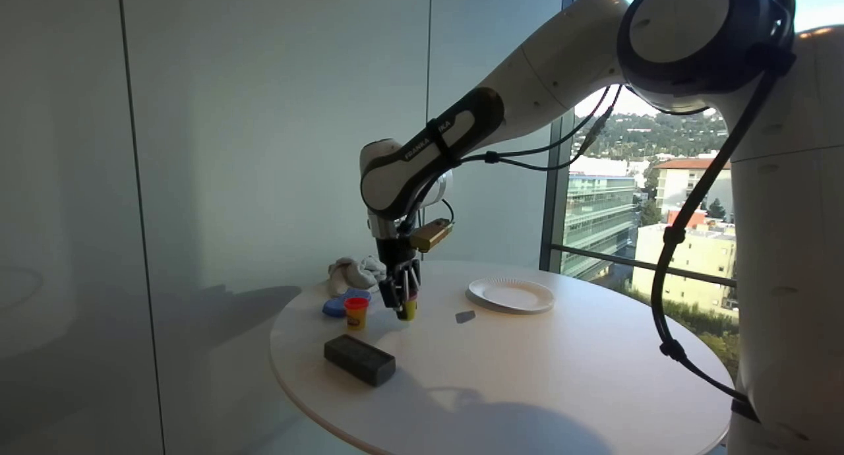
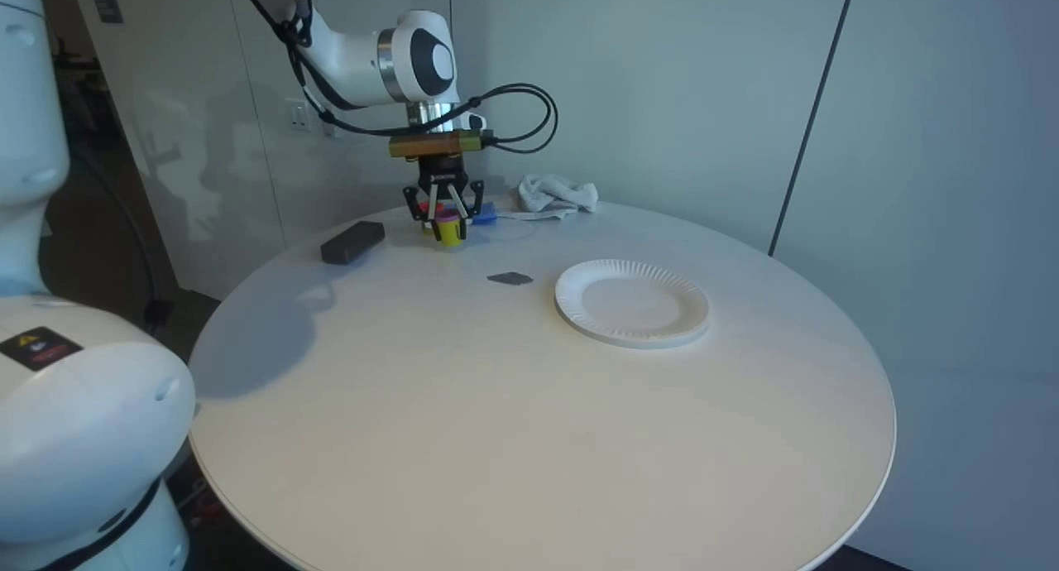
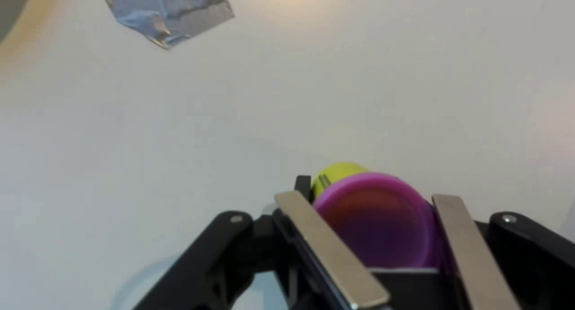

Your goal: Put the yellow containers on the white plate.

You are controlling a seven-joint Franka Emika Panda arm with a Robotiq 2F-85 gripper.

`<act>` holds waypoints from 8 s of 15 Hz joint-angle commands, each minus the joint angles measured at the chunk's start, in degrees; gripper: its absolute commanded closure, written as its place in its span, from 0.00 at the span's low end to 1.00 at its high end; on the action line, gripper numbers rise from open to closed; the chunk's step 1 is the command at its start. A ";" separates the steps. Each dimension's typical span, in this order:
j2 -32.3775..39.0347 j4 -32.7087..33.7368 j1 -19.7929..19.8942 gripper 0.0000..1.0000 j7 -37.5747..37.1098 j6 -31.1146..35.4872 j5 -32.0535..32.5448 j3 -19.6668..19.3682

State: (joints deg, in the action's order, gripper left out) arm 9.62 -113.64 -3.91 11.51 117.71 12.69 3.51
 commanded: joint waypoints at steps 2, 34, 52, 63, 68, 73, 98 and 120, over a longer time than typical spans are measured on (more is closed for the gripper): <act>-9.71 -4.78 0.25 0.80 -11.65 -4.79 9.07 -2.33; -8.43 -7.89 8.29 0.00 -19.29 15.66 11.18 -7.35; -3.65 0.34 0.69 0.00 31.78 13.46 -26.03 2.55; 2.29 3.60 0.88 0.00 32.64 8.14 -15.97 2.71; 3.24 3.44 1.18 0.00 34.08 9.16 -15.12 2.99; 4.40 4.25 0.70 0.00 34.02 11.30 -13.17 2.97; -6.68 0.44 2.52 0.79 19.33 13.09 -4.25 -1.23; -13.71 -12.53 14.14 0.79 -25.70 10.01 15.83 -10.86</act>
State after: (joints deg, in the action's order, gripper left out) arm -5.44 -128.18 9.55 -12.00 126.11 27.03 -6.70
